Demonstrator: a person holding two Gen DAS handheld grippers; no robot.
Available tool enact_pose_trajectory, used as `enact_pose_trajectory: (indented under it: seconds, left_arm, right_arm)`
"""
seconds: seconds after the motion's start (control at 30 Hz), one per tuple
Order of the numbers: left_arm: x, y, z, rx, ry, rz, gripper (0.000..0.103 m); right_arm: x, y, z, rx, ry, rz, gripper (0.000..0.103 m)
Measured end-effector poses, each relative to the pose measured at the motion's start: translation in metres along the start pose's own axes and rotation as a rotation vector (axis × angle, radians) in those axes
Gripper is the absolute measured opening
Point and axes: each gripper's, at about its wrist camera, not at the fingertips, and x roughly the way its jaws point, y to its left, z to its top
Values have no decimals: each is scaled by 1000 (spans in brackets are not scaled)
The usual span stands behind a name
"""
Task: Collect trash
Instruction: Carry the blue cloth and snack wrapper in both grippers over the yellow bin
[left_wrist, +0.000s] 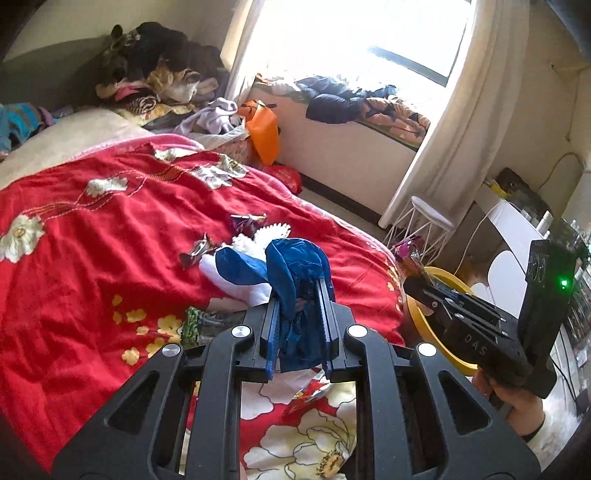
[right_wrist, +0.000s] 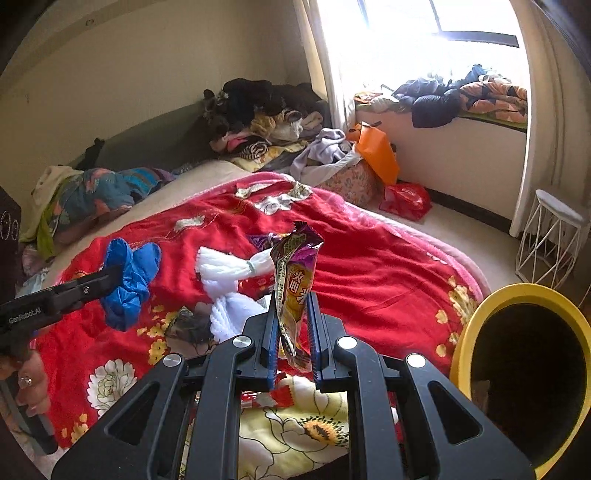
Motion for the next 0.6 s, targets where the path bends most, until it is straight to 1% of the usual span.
enact_pose_trajectory:
  seconds: [0.2,0.37,0.6]
  left_arm:
    - [0,-17,3,24,-5,-4,13]
    - [-1,-40,8,70,-20,-27,13]
    - [5,-71,4,128,-16,-60,13]
  right_arm:
    - [-13,-11,4,9,-29,-22,13]
    - [-25,-24,7,30,-61,-53,13]
    - [-40,-53,8,73,-87,-110,13]
